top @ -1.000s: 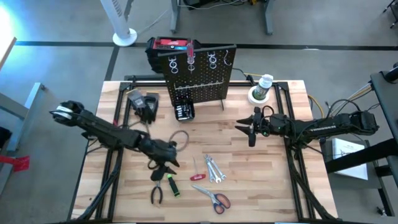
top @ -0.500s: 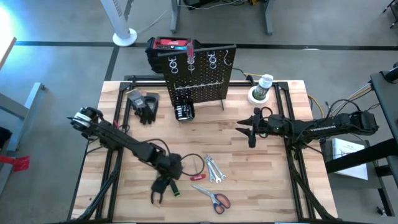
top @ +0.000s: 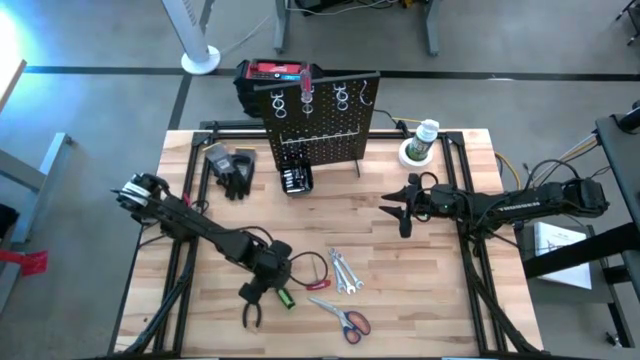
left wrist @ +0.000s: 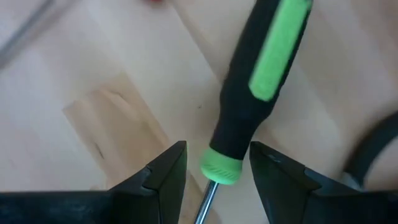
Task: Hang tools onto peg board
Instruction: Hang the light green screwdriver on the pegboard
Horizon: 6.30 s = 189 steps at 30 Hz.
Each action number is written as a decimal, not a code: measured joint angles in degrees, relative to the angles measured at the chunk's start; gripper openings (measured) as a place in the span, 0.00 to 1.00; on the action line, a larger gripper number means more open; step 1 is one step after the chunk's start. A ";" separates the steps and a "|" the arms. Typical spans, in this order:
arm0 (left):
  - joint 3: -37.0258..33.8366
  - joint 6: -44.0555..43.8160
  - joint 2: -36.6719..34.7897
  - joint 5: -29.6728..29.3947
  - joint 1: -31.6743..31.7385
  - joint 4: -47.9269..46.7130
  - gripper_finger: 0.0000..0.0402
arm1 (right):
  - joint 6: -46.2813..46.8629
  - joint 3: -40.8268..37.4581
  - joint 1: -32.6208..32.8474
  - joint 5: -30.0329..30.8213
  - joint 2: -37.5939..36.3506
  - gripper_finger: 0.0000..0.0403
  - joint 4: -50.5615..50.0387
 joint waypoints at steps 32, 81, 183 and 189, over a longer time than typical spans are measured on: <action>0.00 -14.80 5.85 -7.42 4.41 16.26 0.17 | 3.90 -0.04 0.00 -0.11 0.00 0.26 -0.04; 4.79 3.54 -27.18 -49.79 5.06 37.51 0.17 | 5.43 -0.04 0.37 -3.05 0.00 0.14 -3.08; 8.44 -0.16 -25.80 -32.82 42.07 61.18 0.25 | 10.82 0.00 0.36 1.40 -0.02 0.06 -8.96; 5.47 -0.45 -25.93 -32.85 42.07 64.54 0.33 | 10.26 0.00 0.37 1.40 -0.02 0.07 -9.03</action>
